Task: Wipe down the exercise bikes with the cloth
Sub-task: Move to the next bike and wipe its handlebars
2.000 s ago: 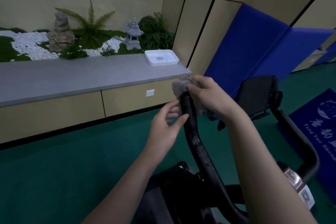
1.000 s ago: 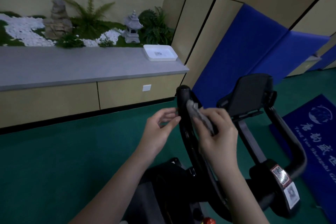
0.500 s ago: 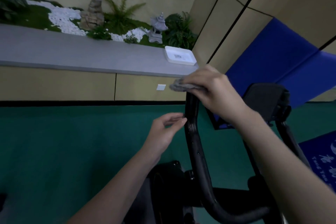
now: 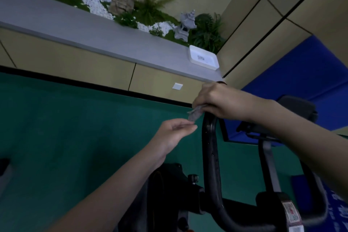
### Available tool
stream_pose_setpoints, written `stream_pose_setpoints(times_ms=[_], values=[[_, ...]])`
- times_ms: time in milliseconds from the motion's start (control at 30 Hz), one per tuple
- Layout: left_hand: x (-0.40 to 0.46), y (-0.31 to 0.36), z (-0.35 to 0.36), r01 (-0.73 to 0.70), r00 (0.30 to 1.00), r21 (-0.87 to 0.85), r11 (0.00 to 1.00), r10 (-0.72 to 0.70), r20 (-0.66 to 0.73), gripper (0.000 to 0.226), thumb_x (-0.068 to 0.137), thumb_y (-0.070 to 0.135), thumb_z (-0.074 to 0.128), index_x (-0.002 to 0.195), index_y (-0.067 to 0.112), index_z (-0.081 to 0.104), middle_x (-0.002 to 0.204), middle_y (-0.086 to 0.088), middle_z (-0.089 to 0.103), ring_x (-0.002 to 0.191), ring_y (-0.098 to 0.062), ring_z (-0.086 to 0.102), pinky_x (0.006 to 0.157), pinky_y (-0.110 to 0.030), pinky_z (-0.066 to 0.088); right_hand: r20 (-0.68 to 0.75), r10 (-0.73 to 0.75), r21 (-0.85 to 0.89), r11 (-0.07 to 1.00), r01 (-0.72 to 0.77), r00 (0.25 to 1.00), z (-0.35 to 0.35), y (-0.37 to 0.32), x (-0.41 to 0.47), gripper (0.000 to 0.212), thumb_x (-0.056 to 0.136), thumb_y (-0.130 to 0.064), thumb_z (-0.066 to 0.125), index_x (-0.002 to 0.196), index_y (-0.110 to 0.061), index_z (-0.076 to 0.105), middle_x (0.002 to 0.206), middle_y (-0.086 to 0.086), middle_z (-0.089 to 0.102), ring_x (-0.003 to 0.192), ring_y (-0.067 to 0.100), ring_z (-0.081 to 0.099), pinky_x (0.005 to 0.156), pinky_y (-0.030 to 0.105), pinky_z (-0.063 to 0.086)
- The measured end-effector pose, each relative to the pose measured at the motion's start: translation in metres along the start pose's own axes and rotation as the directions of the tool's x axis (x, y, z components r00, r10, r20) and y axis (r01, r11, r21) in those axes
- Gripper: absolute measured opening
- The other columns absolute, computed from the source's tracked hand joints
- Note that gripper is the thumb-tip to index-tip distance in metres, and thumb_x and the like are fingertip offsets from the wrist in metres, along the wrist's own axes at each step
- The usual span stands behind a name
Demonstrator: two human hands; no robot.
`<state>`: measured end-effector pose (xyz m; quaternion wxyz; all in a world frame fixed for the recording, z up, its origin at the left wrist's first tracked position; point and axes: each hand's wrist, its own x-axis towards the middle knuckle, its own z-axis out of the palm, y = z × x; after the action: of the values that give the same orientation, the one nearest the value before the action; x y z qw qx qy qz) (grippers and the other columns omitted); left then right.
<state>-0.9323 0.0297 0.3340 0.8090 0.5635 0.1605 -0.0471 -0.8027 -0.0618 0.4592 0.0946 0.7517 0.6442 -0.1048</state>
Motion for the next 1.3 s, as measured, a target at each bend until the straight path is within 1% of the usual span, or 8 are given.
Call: stream_pose_setpoints(times_ms=[267, 333, 500, 700, 800, 900, 1000, 1300], values=[[-0.001, 0.004, 0.014, 0.031, 0.997, 0.004, 1.000, -0.031, 0.064, 0.020, 0.084, 0.027, 0.070, 0.104, 0.025, 0.068, 0.100, 0.013, 0.070, 0.088, 0.011, 0.062, 0.091, -0.017, 0.044, -0.108, 0.104, 0.173, 0.981, -0.084, 0.989, 0.001, -0.011, -0.015, 0.019, 0.089, -0.017, 0.062, 0.101, -0.008, 0.073, 0.088, 0.002, 0.071, 0.086, 0.017, 0.059, 0.077, 0.014, 0.039], [0.001, 0.006, 0.010, 0.016, 0.997, 0.037, 0.999, -0.018, 0.075, 0.025, 0.085, 0.028, 0.069, 0.110, 0.023, 0.068, 0.104, 0.012, 0.070, 0.094, 0.008, 0.062, 0.089, -0.015, 0.044, -0.298, 0.257, 0.289, 0.942, -0.169, 0.919, -0.008, -0.014, -0.026, 0.019, 0.090, -0.018, 0.062, 0.104, -0.010, 0.072, 0.094, -0.002, 0.071, 0.087, 0.009, 0.060, 0.077, 0.017, 0.043], [0.008, 0.016, 0.012, -0.053, 0.997, 0.037, 0.998, 0.051, 0.061, 0.022, 0.084, 0.026, 0.069, 0.106, 0.024, 0.068, 0.103, 0.011, 0.070, 0.092, 0.006, 0.063, 0.073, -0.005, 0.045, -0.600, 0.781, 0.686, 0.614, -0.390, 0.174, -0.001, -0.036, -0.036, 0.017, 0.090, -0.011, 0.062, 0.101, -0.020, 0.070, 0.085, -0.013, 0.067, 0.075, -0.001, 0.059, 0.067, 0.014, 0.045], [0.015, 0.022, 0.018, -0.095, 0.995, 0.007, 0.995, 0.094, 0.034, 0.016, 0.083, 0.011, 0.070, 0.090, 0.025, 0.069, 0.088, 0.010, 0.072, 0.084, 0.004, 0.065, 0.068, -0.003, 0.044, -0.499, 0.851, 0.811, 0.394, -0.433, -0.162, 0.026, -0.031, 0.006, 0.021, 0.090, -0.003, 0.058, 0.108, -0.006, 0.069, 0.102, 0.003, 0.066, 0.089, 0.005, 0.053, 0.078, 0.008, 0.036], [0.017, 0.023, 0.016, -0.076, 0.996, -0.027, 0.997, 0.077, 0.038, 0.017, 0.082, 0.005, 0.069, 0.087, 0.021, 0.069, 0.079, 0.012, 0.073, 0.075, 0.007, 0.065, 0.063, -0.003, 0.044, -0.241, 0.955, 0.934, 0.181, -0.307, -0.171, 0.033, -0.023, 0.006, 0.017, 0.094, -0.010, 0.053, 0.102, -0.011, 0.068, 0.087, 0.002, 0.068, 0.082, 0.016, 0.060, 0.069, 0.017, 0.044], [0.022, 0.023, 0.014, -0.059, 0.996, 0.001, 0.998, 0.058, 0.069, 0.016, 0.083, 0.007, 0.069, 0.088, 0.022, 0.069, 0.077, 0.014, 0.073, 0.075, 0.007, 0.065, 0.062, -0.004, 0.045, -0.054, 0.996, 0.991, 0.045, -0.127, -0.070, 0.042, -0.021, 0.001, 0.017, 0.097, -0.019, 0.049, 0.095, -0.025, 0.065, 0.085, 0.001, 0.069, 0.078, 0.022, 0.063, 0.071, 0.036, 0.051], [0.025, 0.023, 0.014, -0.066, 0.996, 0.018, 0.998, 0.065, 0.057, 0.015, 0.082, 0.007, 0.069, 0.093, 0.018, 0.070, 0.087, 0.006, 0.073, 0.078, 0.005, 0.066, 0.064, -0.005, 0.046, 0.033, 0.999, 0.999, -0.033, -0.002, 0.029, 0.044, -0.024, -0.002, 0.024, 0.099, -0.016, 0.045, 0.099, -0.029, 0.065, 0.093, -0.002, 0.070, 0.085, 0.013, 0.065, 0.075, 0.030, 0.052], [0.020, 0.018, 0.024, -0.171, 0.981, 0.153, 0.973, 0.182, -0.064, 0.019, 0.077, 0.014, 0.077, 0.081, 0.030, 0.069, 0.082, 0.009, 0.071, 0.080, 0.002, 0.064, 0.074, -0.013, 0.049, 0.181, 0.963, 0.981, -0.191, 0.032, 0.199, 0.051, -0.023, -0.007, 0.030, 0.096, -0.003, 0.035, 0.102, 0.005, 0.063, 0.083, 0.019, 0.060, 0.075, 0.028, 0.055, 0.068, 0.035, 0.039]])
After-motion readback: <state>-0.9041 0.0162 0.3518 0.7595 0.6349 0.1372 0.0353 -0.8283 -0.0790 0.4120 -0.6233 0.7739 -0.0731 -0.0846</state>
